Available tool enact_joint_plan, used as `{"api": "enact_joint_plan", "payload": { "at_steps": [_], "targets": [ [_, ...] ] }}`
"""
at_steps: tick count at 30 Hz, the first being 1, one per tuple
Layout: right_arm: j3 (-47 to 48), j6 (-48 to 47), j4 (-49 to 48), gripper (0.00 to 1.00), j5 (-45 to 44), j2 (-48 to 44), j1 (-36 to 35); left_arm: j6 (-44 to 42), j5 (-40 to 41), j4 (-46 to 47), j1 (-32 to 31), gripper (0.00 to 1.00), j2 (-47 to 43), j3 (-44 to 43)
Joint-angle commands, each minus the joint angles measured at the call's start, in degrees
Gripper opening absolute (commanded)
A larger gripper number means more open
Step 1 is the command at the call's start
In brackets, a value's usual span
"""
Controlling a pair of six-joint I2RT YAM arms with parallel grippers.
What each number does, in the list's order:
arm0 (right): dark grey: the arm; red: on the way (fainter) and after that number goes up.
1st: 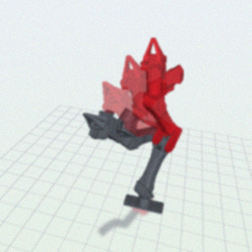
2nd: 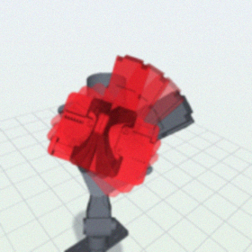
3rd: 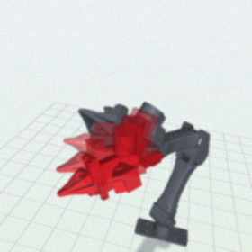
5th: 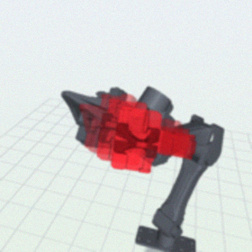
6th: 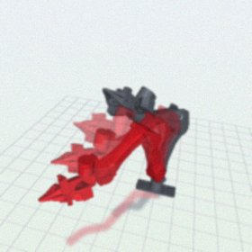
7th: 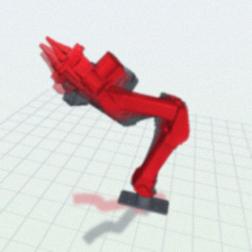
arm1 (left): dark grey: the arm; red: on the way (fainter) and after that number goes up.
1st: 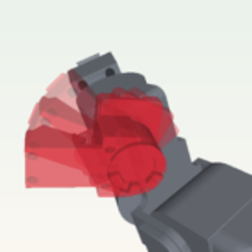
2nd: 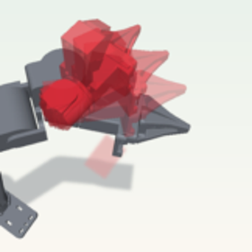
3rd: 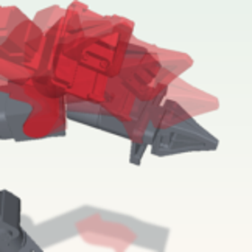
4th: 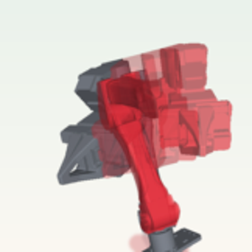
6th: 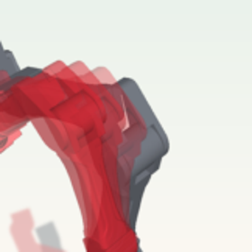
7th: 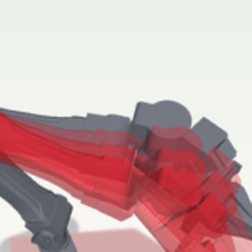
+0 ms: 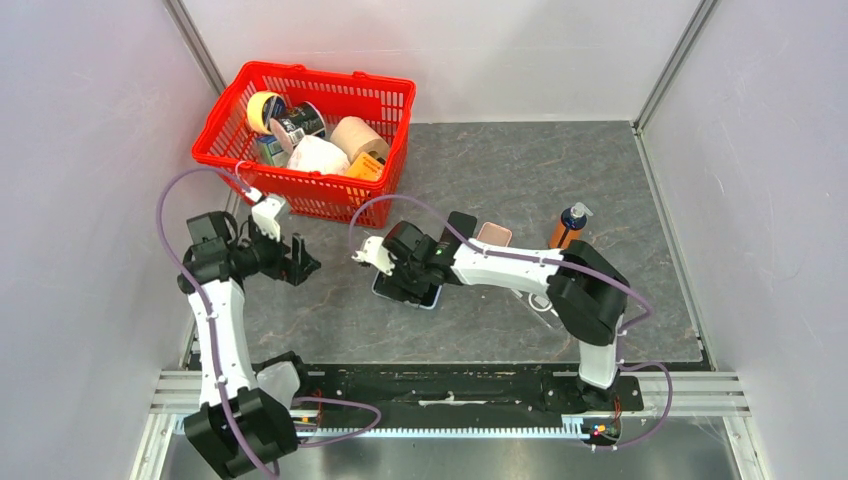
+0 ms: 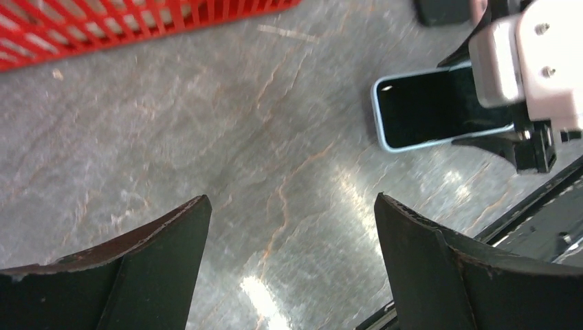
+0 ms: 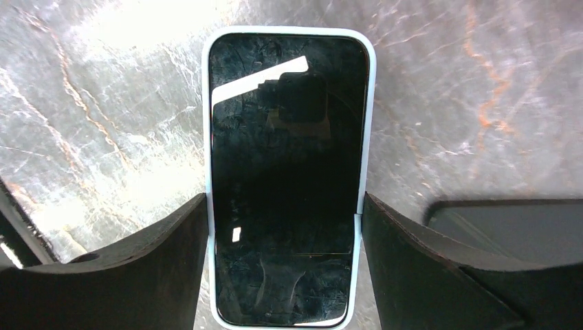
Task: Take the phone out of the phone case
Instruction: Pick up the phone at the center of the board.
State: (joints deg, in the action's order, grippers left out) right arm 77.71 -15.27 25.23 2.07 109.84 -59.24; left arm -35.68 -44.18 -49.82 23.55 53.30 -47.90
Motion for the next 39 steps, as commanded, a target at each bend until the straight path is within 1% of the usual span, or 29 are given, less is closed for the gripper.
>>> {"api": "enact_joint_plan", "payload": {
  "at_steps": [1,3,5,6,10,15,17,18,19,28,31,36,39],
  "targets": [
    [1.4,-3.0,-1.5,0.07,-1.7,-8.6,0.2,9.2,-10.7,1.2,-0.2,0.94,3.8,-7.3],
    [1.7,-3.7,-1.3,0.05,-1.7,-10.5,0.2,12.1,-12.8,1.2,-1.6,0.94,5.6,-9.1],
    [1.9,-4.3,-1.2,0.04,-1.7,-12.2,0.3,15.1,-13.0,1.7,-4.4,0.94,7.0,-10.5],
    [2.2,-4.7,-1.0,0.04,-3.1,-13.0,0.3,17.0,-13.0,2.7,-6.0,0.94,7.4,-10.8],
    [5.7,-6.0,2.3,0.02,-4.3,-14.7,0.4,26.8,-13.7,9.1,-13.7,0.94,8.8,-10.8],
    [9.4,-6.9,5.5,0.02,-5.5,-16.7,0.4,35.1,-14.6,14.8,-21.7,0.94,12.5,-11.5],
    [10.0,-6.9,6.3,0.02,-5.7,-17.9,0.4,38.9,-14.9,17.0,-22.8,0.94,13.5,-11.2],
    [10.2,-6.9,6.6,0.02,-5.8,-18.5,0.5,40.3,-15.1,18.1,-24.8,0.94,13.9,-10.9],
    [10.3,-6.9,6.7,0.01,-6.0,-19.2,0.4,41.3,-15.3,19.0,-25.3,0.94,14.4,-10.7],
    [10.7,-6.3,7.3,0.01,-4.8,-21.5,0.4,47.2,-15.3,24.5,-28.2,0.94,17.2,-10.4],
    [11.0,-6.3,7.3,0.01,-4.8,-21.8,0.4,49.2,-16.8,26.1,-30.1,0.89,18.3,-9.9],
    [11.4,-6.2,7.3,0.01,-5.1,-21.8,0.4,51.5,-20.0,27.4,-31.8,0.73,20.5,-9.5],
    [11.5,-6.5,7.2,0.01,-5.8,-22.0,0.4,52.0,-20.9,27.5,-32.1,0.67,21.4,-9.2]
  ]
}}
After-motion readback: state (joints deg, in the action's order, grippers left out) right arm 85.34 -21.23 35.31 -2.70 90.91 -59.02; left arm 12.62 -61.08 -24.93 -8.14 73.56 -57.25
